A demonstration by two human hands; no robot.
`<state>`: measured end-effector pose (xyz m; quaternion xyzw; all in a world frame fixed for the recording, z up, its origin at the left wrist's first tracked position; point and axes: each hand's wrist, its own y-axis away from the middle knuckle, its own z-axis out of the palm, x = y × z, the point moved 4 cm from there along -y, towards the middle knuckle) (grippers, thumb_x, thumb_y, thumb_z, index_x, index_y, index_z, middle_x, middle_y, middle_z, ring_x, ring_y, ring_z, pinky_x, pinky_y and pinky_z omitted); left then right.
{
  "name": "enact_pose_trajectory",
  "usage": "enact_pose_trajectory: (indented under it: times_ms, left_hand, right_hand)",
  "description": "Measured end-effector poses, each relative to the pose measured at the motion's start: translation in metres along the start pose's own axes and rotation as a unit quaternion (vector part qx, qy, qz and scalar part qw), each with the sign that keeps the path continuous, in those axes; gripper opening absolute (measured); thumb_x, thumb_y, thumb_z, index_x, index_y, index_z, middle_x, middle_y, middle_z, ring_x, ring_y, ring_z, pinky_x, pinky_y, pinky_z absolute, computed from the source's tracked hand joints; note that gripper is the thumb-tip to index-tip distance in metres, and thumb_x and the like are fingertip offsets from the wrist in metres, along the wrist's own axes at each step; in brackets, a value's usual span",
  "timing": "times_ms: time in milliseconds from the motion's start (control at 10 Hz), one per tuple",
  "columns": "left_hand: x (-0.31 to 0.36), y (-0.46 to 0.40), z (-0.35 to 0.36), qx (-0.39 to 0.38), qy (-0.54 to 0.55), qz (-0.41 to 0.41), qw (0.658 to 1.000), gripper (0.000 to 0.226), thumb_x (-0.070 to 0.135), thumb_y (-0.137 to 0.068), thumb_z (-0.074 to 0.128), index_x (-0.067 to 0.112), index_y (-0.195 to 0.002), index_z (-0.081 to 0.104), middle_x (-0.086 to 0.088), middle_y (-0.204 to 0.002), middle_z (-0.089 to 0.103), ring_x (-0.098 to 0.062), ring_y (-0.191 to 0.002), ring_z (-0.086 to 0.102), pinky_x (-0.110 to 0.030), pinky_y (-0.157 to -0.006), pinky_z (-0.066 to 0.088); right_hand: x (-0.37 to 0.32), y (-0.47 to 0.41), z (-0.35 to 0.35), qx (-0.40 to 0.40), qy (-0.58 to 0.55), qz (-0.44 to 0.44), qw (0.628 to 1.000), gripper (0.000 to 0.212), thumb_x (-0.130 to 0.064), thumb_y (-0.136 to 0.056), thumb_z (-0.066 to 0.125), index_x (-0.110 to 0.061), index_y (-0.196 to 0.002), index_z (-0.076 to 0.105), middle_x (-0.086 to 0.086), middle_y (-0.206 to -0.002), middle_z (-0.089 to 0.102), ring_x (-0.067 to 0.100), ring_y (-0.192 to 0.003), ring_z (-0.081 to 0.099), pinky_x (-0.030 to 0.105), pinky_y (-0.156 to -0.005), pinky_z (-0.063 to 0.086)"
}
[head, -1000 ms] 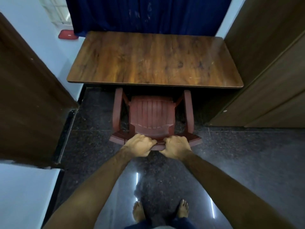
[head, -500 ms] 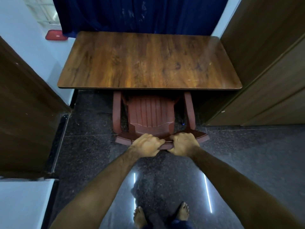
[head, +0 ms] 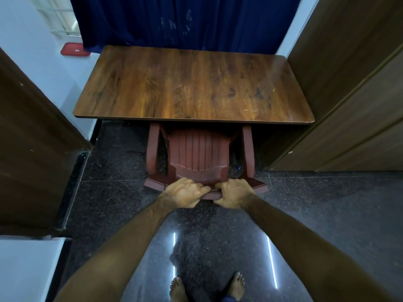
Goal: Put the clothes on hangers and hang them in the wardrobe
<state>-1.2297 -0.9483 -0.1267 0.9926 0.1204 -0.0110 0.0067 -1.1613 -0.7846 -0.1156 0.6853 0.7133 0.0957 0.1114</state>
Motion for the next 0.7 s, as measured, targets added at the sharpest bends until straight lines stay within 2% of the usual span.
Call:
enact_pose_trajectory:
  times_ms: [100, 200, 400, 500, 600, 700]
  left_hand:
    - [0.001, -0.002, -0.008, -0.012, 0.021, -0.013, 1.000, 0.037, 0.029, -0.078, 0.049, 0.025, -0.112, 0.062, 0.004, -0.086, 0.072, -0.021, -0.069, 0.070, -0.031, -0.052, 0.051]
    - [0.007, -0.004, -0.010, -0.029, 0.014, -0.034, 0.999, 0.036, 0.030, -0.079, 0.044, 0.026, -0.110, 0.060, 0.002, -0.086, 0.072, -0.023, -0.070, 0.070, -0.032, -0.055, 0.051]
    - [0.012, 0.007, -0.010, -0.071, 0.063, -0.155, 0.983, 0.036, 0.027, -0.086, 0.052, 0.020, -0.121, 0.054, -0.005, -0.106, 0.071, -0.030, -0.097, 0.068, -0.039, -0.079, 0.053]
    - [0.012, 0.022, -0.017, -0.075, 0.089, -0.193, 0.974, 0.035, 0.038, -0.092, 0.053, 0.018, -0.121, 0.053, -0.006, -0.115, 0.067, -0.029, -0.110, 0.062, -0.039, -0.091, 0.043]
    - [0.013, 0.038, -0.029, -0.057, 0.133, -0.210, 0.967, 0.051, 0.060, -0.098, 0.041, 0.020, -0.126, 0.053, -0.005, -0.125, 0.064, -0.027, -0.117, 0.059, -0.041, -0.096, 0.040]
    - [0.017, 0.046, -0.058, -0.048, 0.110, -0.220, 0.968, 0.061, 0.065, -0.099, 0.030, 0.019, -0.131, 0.053, -0.005, -0.132, 0.061, -0.026, -0.123, 0.055, -0.045, -0.105, 0.037]
  right_hand:
    - [0.000, -0.002, -0.002, -0.007, 0.009, 0.007, 1.000, 0.051, -0.067, -0.082, 0.051, -0.033, -0.116, 0.068, -0.002, -0.104, 0.075, 0.024, -0.097, 0.071, 0.036, -0.082, 0.054]
    - [-0.002, -0.001, 0.001, -0.018, 0.006, 0.023, 1.000, 0.049, -0.062, -0.084, 0.052, -0.031, -0.119, 0.067, -0.001, -0.110, 0.074, 0.026, -0.102, 0.070, 0.038, -0.084, 0.053]
    - [-0.005, 0.011, -0.006, -0.132, -0.038, 0.079, 0.987, 0.055, -0.052, -0.089, 0.056, -0.025, -0.137, 0.055, 0.005, -0.129, 0.065, 0.028, -0.117, 0.062, 0.039, -0.096, 0.051]
    - [0.001, 0.028, -0.019, -0.136, -0.040, 0.065, 0.988, 0.054, -0.047, -0.091, 0.057, -0.022, -0.139, 0.050, 0.010, -0.133, 0.062, 0.030, -0.119, 0.060, 0.041, -0.098, 0.049]
    - [0.000, 0.044, -0.031, -0.128, -0.029, 0.057, 0.990, 0.048, -0.045, -0.093, 0.057, -0.019, -0.133, 0.052, 0.011, -0.132, 0.061, 0.032, -0.121, 0.059, 0.042, -0.097, 0.048]
    - [-0.006, 0.060, -0.052, -0.137, -0.019, 0.072, 0.988, 0.048, -0.043, -0.094, 0.056, -0.020, -0.136, 0.053, 0.009, -0.133, 0.062, 0.031, -0.119, 0.060, 0.043, -0.096, 0.052]
